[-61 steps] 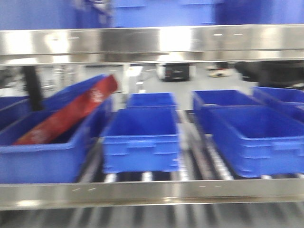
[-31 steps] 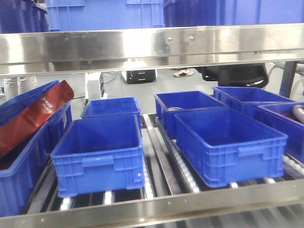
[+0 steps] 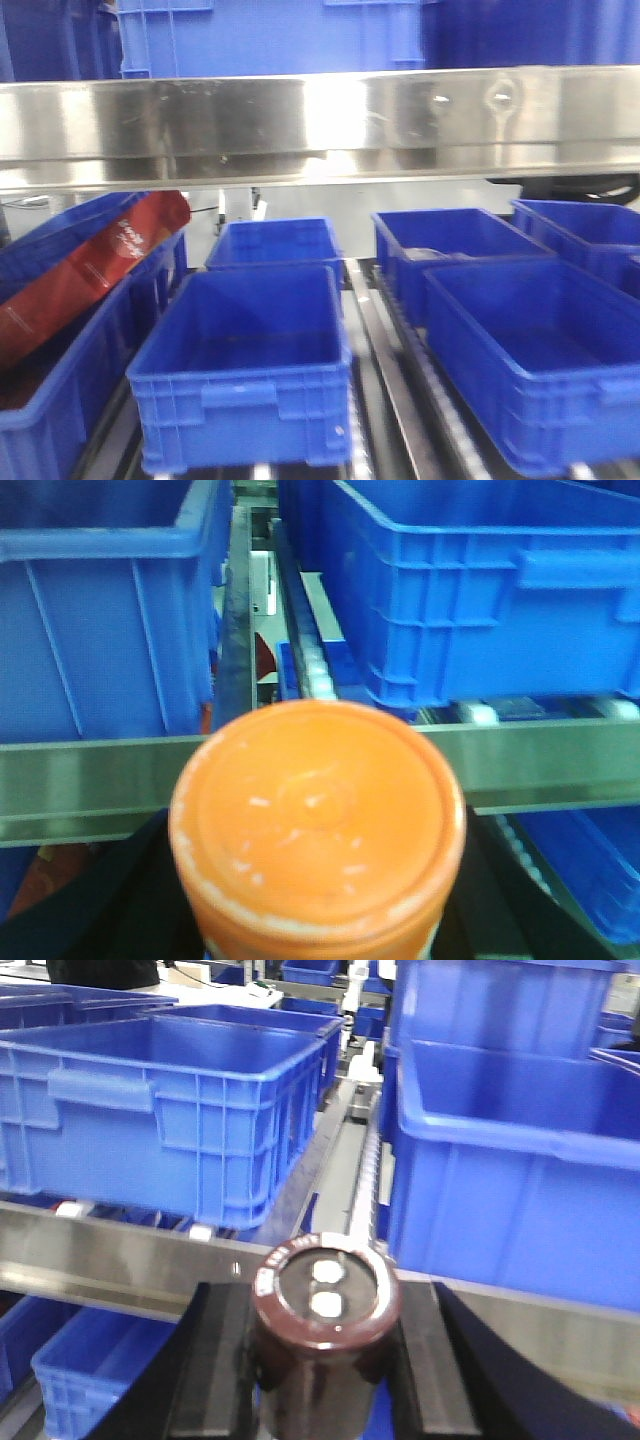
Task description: Place cylindrical capacitor in blue bin on shelf
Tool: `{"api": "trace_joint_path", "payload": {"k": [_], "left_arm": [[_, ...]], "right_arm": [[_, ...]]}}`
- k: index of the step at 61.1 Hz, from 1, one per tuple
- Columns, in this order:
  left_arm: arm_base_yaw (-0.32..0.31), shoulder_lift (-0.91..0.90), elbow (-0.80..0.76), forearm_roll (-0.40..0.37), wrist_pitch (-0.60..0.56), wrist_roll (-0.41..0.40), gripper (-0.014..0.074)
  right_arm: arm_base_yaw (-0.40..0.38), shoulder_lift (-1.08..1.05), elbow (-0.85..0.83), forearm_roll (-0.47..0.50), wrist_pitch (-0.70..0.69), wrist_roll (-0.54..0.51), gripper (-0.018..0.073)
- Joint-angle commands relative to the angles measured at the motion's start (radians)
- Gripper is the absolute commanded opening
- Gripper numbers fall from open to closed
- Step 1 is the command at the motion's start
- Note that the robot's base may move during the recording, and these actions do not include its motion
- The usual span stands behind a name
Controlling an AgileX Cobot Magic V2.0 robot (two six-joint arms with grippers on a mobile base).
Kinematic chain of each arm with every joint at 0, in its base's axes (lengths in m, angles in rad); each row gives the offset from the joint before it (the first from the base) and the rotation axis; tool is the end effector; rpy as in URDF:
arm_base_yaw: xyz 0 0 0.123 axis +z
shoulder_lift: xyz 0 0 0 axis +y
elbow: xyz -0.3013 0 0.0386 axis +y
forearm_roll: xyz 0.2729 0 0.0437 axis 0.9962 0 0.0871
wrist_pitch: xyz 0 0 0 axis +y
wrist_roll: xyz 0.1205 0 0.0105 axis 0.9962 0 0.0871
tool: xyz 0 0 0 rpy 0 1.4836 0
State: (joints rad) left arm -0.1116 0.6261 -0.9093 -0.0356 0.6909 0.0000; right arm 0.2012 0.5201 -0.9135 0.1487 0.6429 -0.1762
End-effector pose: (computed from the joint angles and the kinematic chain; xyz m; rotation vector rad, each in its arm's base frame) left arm 0.1419 -0.0187 0.4110 0.0951 1.8902 -0.1163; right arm 0.1076 0.0329 0.4323 -0.2877 1.7065 0.1833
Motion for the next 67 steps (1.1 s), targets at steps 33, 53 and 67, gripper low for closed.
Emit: {"api": "trace_joint_path", "payload": {"k": [33, 53, 67], "left_arm": [[-0.005, -0.006, -0.004, -0.004, -0.030, 0.000, -0.0111], [-0.005, -0.006, -0.004, -0.004, -0.030, 0.000, -0.0111], [-0.005, -0.006, -0.004, -0.004, -0.030, 0.000, -0.0111]], "right_arm": [[0.002, -0.003, -0.004, -0.004, -0.024, -0.009, -0.0162], [0.002, -0.003, -0.004, -0.004, -0.024, -0.009, -0.0162], [0.002, -0.003, -0.004, -0.004, -0.024, -0.009, -0.0162]]}}
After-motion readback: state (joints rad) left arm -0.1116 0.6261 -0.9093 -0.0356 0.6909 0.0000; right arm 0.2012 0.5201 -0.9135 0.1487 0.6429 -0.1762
